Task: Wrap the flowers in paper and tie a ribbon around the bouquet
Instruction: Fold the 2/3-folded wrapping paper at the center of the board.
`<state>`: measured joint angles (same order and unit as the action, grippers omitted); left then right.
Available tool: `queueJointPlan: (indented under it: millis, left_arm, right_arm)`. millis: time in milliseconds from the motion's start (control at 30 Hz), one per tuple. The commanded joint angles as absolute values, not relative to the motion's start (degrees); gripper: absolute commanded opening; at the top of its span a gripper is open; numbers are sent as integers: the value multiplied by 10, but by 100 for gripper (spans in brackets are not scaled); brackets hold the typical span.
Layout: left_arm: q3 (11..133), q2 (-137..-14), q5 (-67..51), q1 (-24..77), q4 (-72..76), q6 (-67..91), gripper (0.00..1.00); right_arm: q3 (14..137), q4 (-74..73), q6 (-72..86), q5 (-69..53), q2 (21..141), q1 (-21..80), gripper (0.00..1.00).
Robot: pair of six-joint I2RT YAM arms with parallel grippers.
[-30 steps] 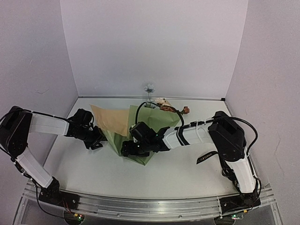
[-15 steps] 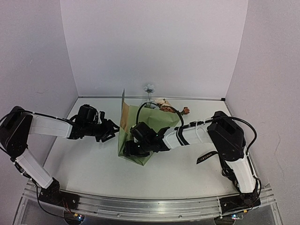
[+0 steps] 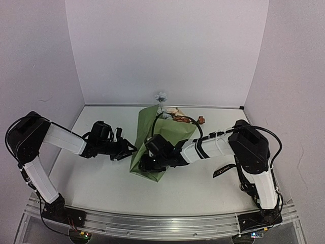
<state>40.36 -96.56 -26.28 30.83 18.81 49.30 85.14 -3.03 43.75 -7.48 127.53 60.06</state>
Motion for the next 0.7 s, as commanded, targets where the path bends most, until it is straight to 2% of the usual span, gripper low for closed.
queueJointPlan:
  millis: [0,300,667]
  left_arm:
    - [428,-978,-283,312,223,479,38]
    - [481,-1004,-298,318,175,449,36]
    - [540,-1029,-376,324,129,419,33]
  right_arm:
    - [780,-121,427,-90,1256,604,42]
    - [729,-93,395,-99,1183,604,50]
    - [641,-94,357,-118,1071,603,61]
